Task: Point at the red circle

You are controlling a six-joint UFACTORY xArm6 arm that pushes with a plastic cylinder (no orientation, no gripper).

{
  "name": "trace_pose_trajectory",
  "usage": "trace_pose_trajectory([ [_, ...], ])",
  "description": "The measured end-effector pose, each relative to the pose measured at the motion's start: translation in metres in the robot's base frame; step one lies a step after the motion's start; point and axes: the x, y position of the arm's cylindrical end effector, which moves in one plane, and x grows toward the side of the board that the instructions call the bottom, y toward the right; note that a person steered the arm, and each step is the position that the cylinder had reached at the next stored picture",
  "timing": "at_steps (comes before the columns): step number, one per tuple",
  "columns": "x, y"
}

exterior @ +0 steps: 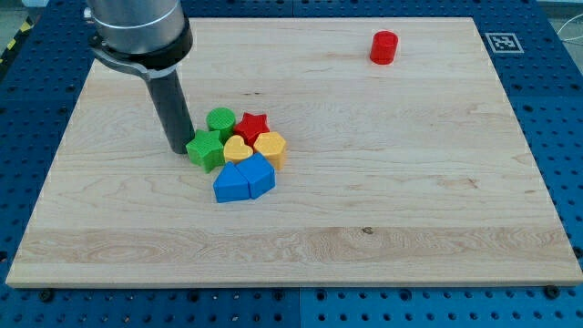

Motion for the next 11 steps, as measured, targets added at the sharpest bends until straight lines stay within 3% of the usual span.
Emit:
trace_pose_trajectory([
  [1,-0.062,-0.038],
  [3,-0.159,-0.031],
  [6,-0.246,0.112],
  [7,-0.255,0.162],
  [9,-0.230,0.279],
  [11,-0.184,0.302],
])
